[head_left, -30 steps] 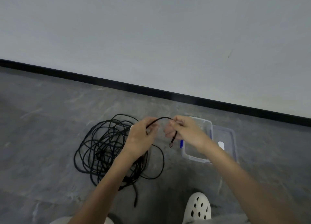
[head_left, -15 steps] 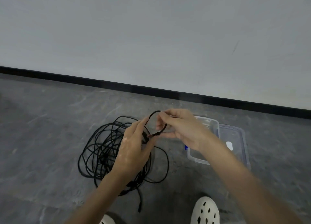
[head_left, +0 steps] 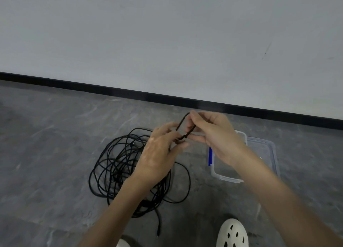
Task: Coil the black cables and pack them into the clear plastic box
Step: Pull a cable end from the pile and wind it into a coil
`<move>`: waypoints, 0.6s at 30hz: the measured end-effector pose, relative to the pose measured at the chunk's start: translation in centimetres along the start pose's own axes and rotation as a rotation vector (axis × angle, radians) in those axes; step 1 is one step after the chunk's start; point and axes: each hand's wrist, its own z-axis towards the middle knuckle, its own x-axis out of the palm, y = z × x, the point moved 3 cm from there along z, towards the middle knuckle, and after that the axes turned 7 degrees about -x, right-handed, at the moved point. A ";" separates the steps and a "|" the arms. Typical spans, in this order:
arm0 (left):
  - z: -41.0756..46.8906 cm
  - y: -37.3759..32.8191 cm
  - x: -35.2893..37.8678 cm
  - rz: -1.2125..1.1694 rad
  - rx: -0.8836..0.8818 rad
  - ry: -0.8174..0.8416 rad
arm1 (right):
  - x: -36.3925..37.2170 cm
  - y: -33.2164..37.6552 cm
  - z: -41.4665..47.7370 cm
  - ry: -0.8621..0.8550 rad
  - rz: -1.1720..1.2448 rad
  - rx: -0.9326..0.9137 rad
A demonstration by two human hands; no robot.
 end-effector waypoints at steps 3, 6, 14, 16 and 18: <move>-0.2 -0.6 0.0 -0.021 -0.003 0.052 | -0.2 0.2 0.1 -0.017 -0.080 -0.038; -0.4 -1.7 0.1 -0.152 -0.047 0.221 | -0.3 0.0 0.0 -0.033 -0.113 -0.042; -0.4 -2.4 -0.1 -0.600 -0.125 0.443 | -0.8 -0.3 0.1 -0.138 -0.342 -0.073; -0.4 -2.7 -0.3 -0.717 -0.140 0.470 | -1.0 -0.4 0.2 -0.121 -0.503 -0.157; -0.4 -3.0 -0.5 -0.844 -0.158 0.493 | -0.8 -0.1 0.2 -0.021 -0.528 -0.189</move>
